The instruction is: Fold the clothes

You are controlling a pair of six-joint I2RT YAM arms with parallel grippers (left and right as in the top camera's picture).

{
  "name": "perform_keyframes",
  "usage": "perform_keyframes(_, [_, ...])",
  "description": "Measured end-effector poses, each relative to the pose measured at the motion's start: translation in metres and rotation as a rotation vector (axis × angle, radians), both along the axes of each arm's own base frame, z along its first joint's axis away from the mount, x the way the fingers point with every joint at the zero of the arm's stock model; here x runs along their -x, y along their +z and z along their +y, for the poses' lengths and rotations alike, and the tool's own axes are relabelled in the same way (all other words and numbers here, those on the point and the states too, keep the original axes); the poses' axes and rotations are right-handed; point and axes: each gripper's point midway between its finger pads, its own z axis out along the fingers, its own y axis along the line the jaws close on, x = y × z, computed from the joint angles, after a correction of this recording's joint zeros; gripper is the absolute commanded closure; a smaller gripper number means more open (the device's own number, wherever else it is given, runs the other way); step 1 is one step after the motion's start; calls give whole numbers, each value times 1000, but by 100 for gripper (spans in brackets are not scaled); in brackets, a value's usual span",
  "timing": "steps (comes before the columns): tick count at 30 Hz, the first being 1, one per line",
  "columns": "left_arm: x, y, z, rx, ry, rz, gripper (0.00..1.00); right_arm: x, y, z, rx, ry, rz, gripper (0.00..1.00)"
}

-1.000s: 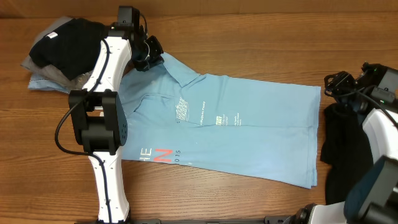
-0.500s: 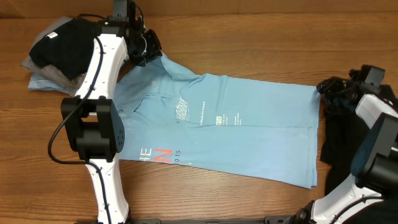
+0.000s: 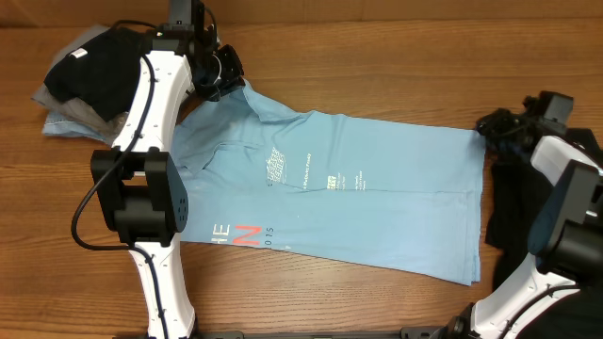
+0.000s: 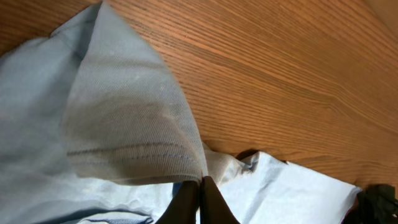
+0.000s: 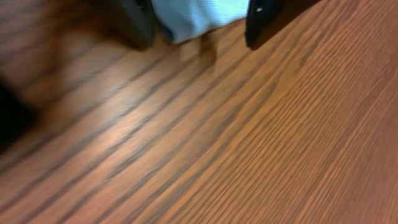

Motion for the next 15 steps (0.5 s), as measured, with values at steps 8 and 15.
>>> perform_keyframes(8, [4,-2,0,-6,-14,13,96,-1,-7,16,58,20,56,81])
perform_keyframes(15, [5,-2,0,-11,-26,11,96,11,-9,9,49,-4,117,96])
